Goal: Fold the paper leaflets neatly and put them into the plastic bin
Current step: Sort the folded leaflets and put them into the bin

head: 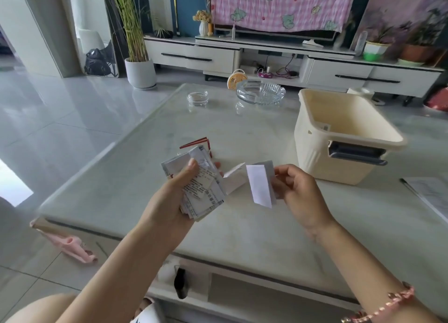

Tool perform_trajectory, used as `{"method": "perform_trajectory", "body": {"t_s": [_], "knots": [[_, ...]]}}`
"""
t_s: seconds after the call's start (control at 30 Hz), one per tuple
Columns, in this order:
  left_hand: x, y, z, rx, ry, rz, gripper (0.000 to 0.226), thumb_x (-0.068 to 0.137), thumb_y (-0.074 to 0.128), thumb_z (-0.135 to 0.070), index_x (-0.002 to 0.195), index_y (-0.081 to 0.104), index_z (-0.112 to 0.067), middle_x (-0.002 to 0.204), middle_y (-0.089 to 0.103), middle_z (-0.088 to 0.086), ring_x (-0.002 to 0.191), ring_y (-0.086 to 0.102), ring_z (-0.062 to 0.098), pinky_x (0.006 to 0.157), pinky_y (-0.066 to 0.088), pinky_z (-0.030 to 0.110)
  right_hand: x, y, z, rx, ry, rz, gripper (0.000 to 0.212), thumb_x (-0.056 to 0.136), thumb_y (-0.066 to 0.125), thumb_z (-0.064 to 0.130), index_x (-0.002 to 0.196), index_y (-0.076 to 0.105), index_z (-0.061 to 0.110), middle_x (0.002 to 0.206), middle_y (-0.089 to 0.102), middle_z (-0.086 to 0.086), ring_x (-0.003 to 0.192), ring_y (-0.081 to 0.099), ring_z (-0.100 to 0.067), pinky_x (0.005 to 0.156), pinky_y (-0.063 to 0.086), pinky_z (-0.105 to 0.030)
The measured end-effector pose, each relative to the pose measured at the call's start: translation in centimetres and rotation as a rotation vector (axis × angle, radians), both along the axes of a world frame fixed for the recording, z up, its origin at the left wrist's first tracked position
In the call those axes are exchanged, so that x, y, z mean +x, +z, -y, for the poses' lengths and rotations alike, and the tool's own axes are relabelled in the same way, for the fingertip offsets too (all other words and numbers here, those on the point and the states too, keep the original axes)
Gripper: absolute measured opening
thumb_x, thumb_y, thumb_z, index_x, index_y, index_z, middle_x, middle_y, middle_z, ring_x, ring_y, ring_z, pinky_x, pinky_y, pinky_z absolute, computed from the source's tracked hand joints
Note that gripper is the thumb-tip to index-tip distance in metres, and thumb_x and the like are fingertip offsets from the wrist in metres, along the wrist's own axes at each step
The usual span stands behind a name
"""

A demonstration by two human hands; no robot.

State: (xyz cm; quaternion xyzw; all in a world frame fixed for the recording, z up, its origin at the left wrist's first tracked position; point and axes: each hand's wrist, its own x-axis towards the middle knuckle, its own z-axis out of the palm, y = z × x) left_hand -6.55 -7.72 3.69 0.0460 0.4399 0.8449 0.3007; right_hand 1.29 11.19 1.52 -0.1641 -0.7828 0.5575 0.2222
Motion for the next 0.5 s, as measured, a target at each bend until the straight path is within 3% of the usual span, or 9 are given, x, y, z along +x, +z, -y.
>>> {"method": "perform_trajectory", "body": {"t_s": [0.07, 0.13, 0.2, 0.27, 0.37, 0.43, 0.5], "knots": [[0.7, 0.2, -0.9, -0.002, -0.057, -0.011, 0.021, 0.09, 0.05, -0.024, 0.101, 0.064, -0.013, 0.09, 0.074, 0.006, 0.076, 0.071, 0.016, 0.067, 0.059, 0.032, 0.5, 0.5, 0.3, -0.227, -0.01, 0.017, 0.022, 0.092, 0.047, -0.003, 0.086, 0.061, 0.013, 0.084, 0.066, -0.005, 0.07, 0.059, -0.013, 0.056, 0.049, -0.018], [1.4, 0.2, -2.1, -0.004, -0.119, -0.033, 0.031, 0.085, 0.054, -0.026, 0.111, 0.061, -0.012, 0.097, 0.073, 0.007, 0.083, 0.071, 0.018, 0.062, 0.059, 0.03, 1.3, 1.0, 0.6, -0.319, -0.002, 0.034, 0.024, 0.092, 0.045, -0.003, 0.087, 0.062, 0.013, 0.087, 0.067, -0.007, 0.072, 0.061, -0.015, 0.055, 0.05, -0.02], [2.2, 0.1, -3.1, -0.021, -0.169, -0.06, 0.035, 0.084, 0.055, -0.027, 0.114, 0.061, -0.011, 0.105, 0.071, 0.009, 0.091, 0.069, 0.022, 0.064, 0.058, 0.032, 1.8, 1.3, 1.0, -0.328, 0.005, 0.033, 0.02, 0.092, 0.047, 0.0, 0.091, 0.061, 0.013, 0.088, 0.068, -0.007, 0.073, 0.063, -0.016, 0.056, 0.052, -0.024], [2.9, 0.0, -4.0, -0.034, -0.188, -0.093, 0.028, 0.088, 0.051, -0.025, 0.107, 0.064, -0.01, 0.101, 0.071, 0.011, 0.088, 0.069, 0.024, 0.067, 0.058, 0.037, 2.1, 1.5, 1.5, -0.291, 0.018, 0.018, 0.017, 0.093, 0.047, 0.001, 0.094, 0.06, 0.012, 0.083, 0.069, -0.008, 0.069, 0.064, -0.014, 0.055, 0.053, -0.024], [3.5, -0.1, -5.1, -0.04, -0.197, -0.112, 0.031, 0.091, 0.048, -0.024, 0.11, 0.063, -0.006, 0.108, 0.068, 0.018, 0.099, 0.066, 0.032, 0.084, 0.055, 0.048, 2.7, 1.7, 2.0, -0.271, 0.039, -0.034, 0.016, 0.098, 0.044, 0.014, 0.097, 0.06, 0.011, 0.083, 0.068, -0.011, 0.067, 0.065, -0.011, 0.053, 0.052, -0.023], [3.5, -0.2, -5.6, -0.048, -0.193, -0.115, 0.028, 0.087, 0.05, -0.026, 0.104, 0.066, -0.01, 0.103, 0.07, 0.014, 0.096, 0.068, 0.028, 0.082, 0.056, 0.041, 3.1, 1.9, 1.9, -0.268, 0.052, -0.066, 0.028, 0.097, 0.042, 0.03, 0.096, 0.063, 0.011, 0.083, 0.067, -0.012, 0.068, 0.065, -0.012, 0.053, 0.052, -0.023], [3.4, -0.2, -5.8, -0.045, -0.198, -0.122, 0.029, 0.086, 0.05, -0.027, 0.105, 0.065, -0.011, 0.103, 0.07, 0.013, 0.093, 0.068, 0.026, 0.08, 0.057, 0.038, 3.3, 2.1, 1.6, -0.225, 0.069, -0.073, 0.026, 0.093, 0.047, 0.031, 0.093, 0.062, 0.01, 0.078, 0.065, -0.009, 0.066, 0.064, -0.01, 0.053, 0.053, -0.023]]}}
